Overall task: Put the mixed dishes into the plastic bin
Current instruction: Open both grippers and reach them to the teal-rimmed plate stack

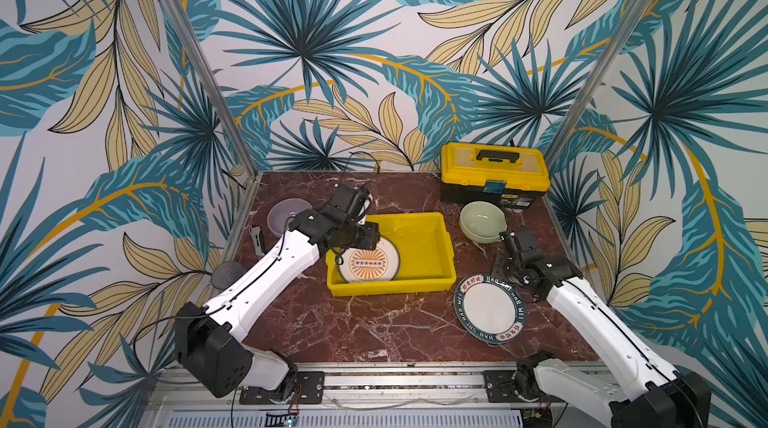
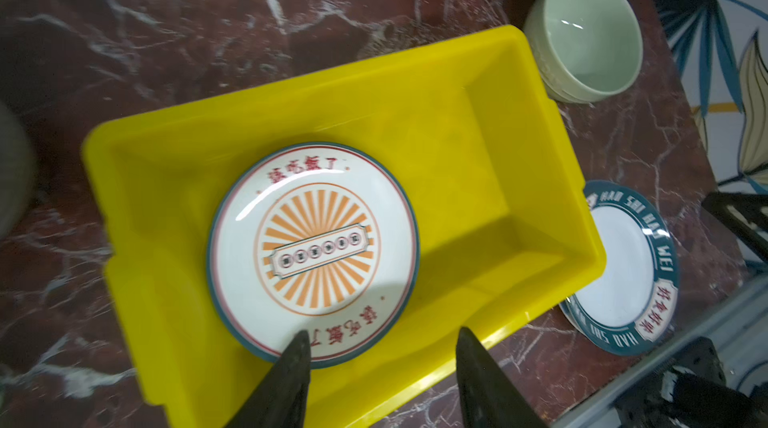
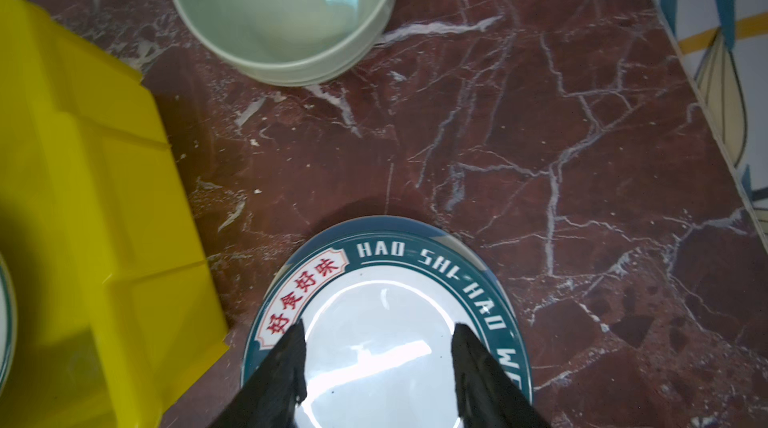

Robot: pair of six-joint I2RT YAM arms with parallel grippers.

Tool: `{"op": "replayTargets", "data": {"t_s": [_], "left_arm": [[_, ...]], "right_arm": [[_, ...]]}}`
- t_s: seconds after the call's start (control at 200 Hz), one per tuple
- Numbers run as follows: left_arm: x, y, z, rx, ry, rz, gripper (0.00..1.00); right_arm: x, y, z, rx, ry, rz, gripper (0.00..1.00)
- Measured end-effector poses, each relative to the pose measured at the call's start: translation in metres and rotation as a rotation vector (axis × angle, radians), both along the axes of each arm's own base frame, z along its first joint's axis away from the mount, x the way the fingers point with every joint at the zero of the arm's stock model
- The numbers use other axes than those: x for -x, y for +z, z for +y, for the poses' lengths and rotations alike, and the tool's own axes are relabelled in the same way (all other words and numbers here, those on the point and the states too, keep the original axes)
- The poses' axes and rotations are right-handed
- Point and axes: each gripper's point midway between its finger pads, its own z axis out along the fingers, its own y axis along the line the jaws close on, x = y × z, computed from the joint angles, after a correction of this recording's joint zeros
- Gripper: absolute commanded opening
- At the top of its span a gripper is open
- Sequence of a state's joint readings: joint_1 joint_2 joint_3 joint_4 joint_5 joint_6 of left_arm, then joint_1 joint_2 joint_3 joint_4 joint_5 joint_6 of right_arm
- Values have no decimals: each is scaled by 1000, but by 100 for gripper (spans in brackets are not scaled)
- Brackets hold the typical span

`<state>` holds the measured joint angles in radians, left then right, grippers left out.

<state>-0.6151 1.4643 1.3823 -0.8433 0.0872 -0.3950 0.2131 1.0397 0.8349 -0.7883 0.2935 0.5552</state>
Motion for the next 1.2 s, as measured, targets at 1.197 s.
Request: {"op": "replayTargets", "data": {"t_s": [1.197], "left_arm": [[119,-116,-221,43,-326,265,44]], "right_arm": [[35,-86,-45,-235,-262,91,48]]}}
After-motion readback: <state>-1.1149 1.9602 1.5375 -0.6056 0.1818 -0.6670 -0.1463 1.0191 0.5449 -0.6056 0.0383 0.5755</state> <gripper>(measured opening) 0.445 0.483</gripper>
